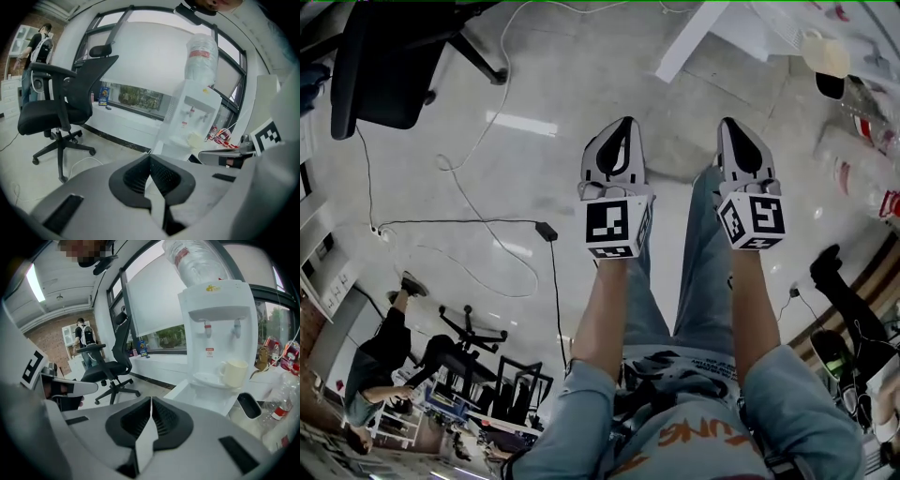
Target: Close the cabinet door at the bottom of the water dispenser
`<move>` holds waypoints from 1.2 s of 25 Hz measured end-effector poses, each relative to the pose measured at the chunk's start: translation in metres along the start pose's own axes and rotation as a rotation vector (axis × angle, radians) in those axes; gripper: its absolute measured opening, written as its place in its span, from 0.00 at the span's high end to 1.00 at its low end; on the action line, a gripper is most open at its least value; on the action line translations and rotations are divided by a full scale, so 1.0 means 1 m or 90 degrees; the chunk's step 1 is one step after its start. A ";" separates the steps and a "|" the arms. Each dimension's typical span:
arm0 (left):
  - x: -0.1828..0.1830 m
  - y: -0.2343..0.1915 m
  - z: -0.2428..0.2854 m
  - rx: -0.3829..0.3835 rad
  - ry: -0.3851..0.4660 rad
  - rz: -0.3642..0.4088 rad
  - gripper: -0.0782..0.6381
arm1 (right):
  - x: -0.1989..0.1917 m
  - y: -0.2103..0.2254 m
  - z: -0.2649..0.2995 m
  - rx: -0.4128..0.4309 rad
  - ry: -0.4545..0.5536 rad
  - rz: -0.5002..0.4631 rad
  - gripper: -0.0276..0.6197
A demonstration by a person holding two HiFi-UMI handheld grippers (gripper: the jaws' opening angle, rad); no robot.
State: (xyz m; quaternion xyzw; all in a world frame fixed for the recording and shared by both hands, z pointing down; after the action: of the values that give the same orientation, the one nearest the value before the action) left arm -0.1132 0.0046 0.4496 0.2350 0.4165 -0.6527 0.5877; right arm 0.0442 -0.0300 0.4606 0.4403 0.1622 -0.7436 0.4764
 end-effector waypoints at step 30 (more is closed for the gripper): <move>-0.121 -0.069 0.060 -0.039 -0.104 0.027 0.88 | -0.156 -0.032 0.145 -0.044 -0.082 -0.024 0.91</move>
State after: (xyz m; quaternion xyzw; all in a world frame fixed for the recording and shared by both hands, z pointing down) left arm -0.1449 0.0217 0.5973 0.1721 0.3819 -0.6439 0.6403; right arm -0.0308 -0.0214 0.6624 0.3717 0.1647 -0.7732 0.4867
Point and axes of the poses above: the fingertips, and each gripper's own axes: z forward along the fingers, y to its right, x out of its top, the point moved 1 cm from there along -z, backward along the fingers, and after that the axes turned 1 degree about -z, right-handed, at the moved point
